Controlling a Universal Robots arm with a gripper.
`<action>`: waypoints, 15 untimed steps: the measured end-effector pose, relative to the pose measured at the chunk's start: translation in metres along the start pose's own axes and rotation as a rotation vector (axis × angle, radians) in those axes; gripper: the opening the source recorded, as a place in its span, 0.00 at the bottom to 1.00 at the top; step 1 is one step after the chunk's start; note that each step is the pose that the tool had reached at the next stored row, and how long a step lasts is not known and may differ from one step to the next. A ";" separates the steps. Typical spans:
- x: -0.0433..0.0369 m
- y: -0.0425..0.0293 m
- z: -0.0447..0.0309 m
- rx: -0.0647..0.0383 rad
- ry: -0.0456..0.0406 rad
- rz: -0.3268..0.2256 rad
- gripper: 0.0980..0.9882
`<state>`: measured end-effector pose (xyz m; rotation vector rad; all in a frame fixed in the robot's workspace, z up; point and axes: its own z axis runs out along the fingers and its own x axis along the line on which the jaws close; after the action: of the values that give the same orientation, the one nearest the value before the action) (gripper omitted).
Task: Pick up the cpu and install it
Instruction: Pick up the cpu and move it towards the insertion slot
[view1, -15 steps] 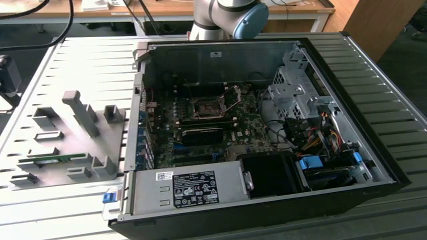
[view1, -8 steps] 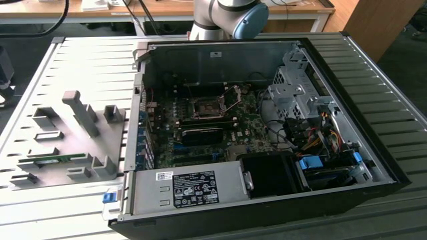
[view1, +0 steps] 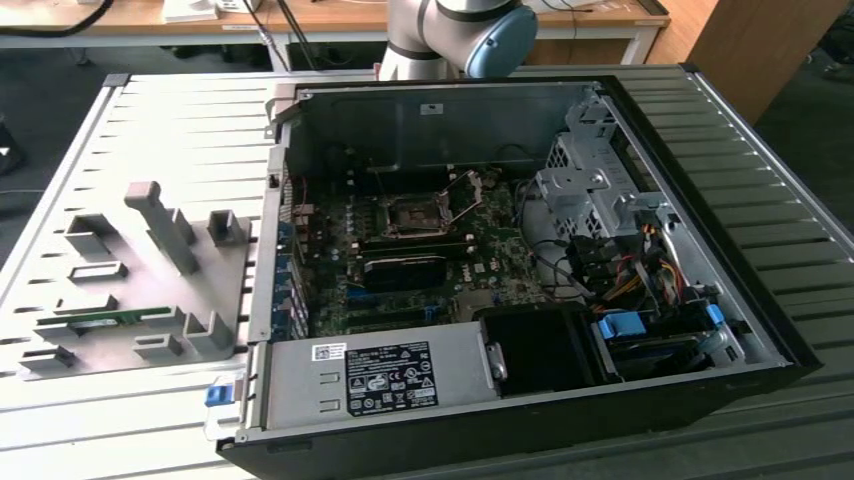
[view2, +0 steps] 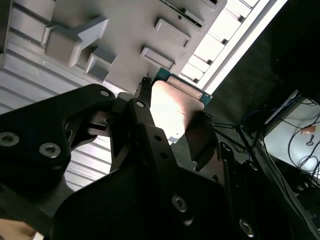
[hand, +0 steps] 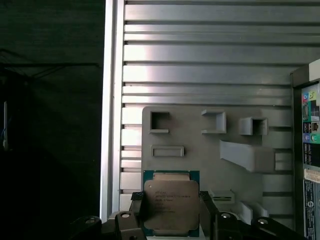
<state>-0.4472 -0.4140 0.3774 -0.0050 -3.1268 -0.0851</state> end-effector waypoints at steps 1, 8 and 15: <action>0.0001 0.0002 -0.0035 0.000 0.0000 0.000 0.48; -0.0092 0.0005 -0.0090 0.000 -0.0001 0.000 0.48; -0.0290 0.0006 -0.0093 -0.001 -0.0001 0.000 0.48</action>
<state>-0.4181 -0.4140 0.3863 -0.0050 -3.1268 -0.0862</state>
